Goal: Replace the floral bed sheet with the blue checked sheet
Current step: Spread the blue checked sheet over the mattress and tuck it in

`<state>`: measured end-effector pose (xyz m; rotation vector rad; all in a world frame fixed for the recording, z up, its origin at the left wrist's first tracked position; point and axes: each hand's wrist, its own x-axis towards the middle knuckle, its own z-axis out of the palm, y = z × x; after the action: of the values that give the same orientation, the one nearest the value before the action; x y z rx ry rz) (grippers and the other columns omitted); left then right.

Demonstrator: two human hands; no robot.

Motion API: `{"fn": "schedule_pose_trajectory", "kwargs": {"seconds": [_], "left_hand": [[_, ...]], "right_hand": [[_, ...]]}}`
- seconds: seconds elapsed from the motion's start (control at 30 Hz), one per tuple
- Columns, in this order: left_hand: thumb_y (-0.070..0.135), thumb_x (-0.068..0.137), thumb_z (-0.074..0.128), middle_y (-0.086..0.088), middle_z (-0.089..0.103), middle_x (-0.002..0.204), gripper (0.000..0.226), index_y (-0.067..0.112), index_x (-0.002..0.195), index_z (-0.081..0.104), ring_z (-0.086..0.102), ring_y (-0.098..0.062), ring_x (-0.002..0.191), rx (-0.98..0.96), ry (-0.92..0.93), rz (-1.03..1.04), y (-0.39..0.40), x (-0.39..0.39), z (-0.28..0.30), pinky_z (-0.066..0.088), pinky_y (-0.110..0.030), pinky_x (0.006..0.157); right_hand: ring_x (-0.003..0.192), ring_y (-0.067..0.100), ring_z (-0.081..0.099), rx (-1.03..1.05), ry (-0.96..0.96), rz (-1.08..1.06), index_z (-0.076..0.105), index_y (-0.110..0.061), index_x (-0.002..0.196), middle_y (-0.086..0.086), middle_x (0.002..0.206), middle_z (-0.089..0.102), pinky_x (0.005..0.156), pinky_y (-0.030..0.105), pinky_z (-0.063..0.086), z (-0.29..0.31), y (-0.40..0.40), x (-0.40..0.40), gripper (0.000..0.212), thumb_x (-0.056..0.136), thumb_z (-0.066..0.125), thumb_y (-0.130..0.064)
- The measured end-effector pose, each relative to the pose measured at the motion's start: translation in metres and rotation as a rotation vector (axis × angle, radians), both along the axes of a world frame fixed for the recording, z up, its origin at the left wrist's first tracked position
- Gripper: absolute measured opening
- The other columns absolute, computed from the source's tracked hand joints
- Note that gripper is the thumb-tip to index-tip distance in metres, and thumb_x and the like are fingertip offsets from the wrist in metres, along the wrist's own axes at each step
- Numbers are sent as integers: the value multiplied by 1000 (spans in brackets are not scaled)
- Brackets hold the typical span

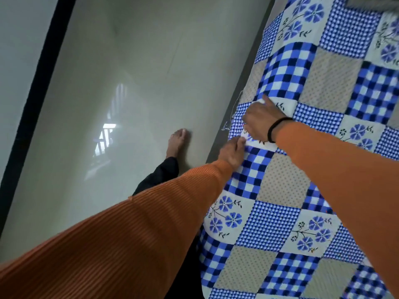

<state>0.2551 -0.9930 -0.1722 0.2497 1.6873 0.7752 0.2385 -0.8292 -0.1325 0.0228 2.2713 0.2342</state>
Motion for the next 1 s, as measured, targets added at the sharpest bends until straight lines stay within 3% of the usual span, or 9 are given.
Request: {"fn": "schedule_pose_trajectory", "kwargs": {"seconds": [0.07,0.17,0.3,0.43,0.5,0.6,0.7,0.8,1.0], "left_hand": [[55,106,25,-16,37,158,68,8,153,34,35,-27,146,-29,-141,179,29,21,5,25,-28,115],[75,90,13,-6,20,167,94,13,161,17,21,-23,153,-99,-212,245,30,13,-16,12,-32,123],[52,106,15,-15,30,162,69,7,157,29,27,-30,150,-71,-113,209,46,13,-26,18,-39,125],[88,70,-4,-18,55,141,122,6,140,53,51,-32,129,-218,-66,268,64,0,-27,35,-46,115],[77,91,4,-22,56,139,99,5,139,54,54,-35,126,-287,-94,152,72,-10,-28,38,-43,110],[40,109,32,-26,54,139,60,2,155,25,56,-39,126,-381,-81,-310,86,-36,-36,44,-48,108],[29,105,45,-16,65,120,37,6,132,56,65,-32,107,-401,135,-459,105,-70,-33,54,-40,89],[38,106,41,-14,69,103,38,8,109,64,68,-30,94,-248,361,-150,127,-87,-26,55,-36,83],[44,109,21,-11,37,158,57,12,155,34,34,-24,145,14,37,197,159,-63,-18,22,-28,117]], "right_hand": [[133,29,45,37,16,-4,62,-21,127,8,137,57,119,62,15,-3,17,-8,38,102,41,-42],[149,34,22,74,192,-182,54,-21,140,10,160,31,118,69,9,-12,57,-16,48,100,44,-46],[154,43,5,88,528,-641,23,-27,158,11,169,1,116,71,13,-11,119,-25,78,92,52,-58],[153,44,-10,85,554,-1020,-6,-39,159,12,169,-14,115,75,5,-23,147,-35,114,72,49,-88],[152,46,-12,123,536,-996,-12,-38,158,16,168,-15,113,75,1,-34,142,-36,129,61,47,-99],[152,46,-11,175,570,-1009,-12,-36,159,18,168,-13,113,77,3,-40,135,-37,132,59,48,-98],[152,46,-13,166,573,-1021,-14,-35,158,18,167,-15,113,77,3,-38,136,-38,134,59,50,-98],[152,45,-16,124,544,-1028,-18,-36,157,17,167,-19,114,76,-1,-36,138,-38,138,55,47,-102],[152,44,-15,99,590,-1046,-12,-34,159,16,167,-17,113,76,1,-38,139,-37,119,71,36,-96]]}}
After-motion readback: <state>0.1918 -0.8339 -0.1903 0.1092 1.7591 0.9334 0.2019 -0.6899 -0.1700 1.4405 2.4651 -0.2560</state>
